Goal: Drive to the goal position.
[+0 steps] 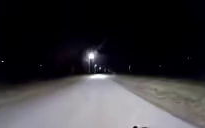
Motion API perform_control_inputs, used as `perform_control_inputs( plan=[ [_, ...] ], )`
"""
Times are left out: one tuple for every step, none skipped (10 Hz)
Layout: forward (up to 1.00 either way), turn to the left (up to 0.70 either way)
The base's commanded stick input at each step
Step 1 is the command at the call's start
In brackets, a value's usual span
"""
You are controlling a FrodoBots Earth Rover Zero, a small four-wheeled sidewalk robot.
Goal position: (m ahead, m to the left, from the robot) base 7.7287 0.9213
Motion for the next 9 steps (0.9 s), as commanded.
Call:
perform_control_inputs(
  plan=[
    [1.0, 0.0],
    [1.0, 0.0],
    [1.0, 0.0],
    [1.0, 0.0],
    [1.0, 0.0],
    [1.0, 0.0],
    [1.0, 0.0],
    [1.0, 0.0],
    [1.0, 0.0]
  ],
)
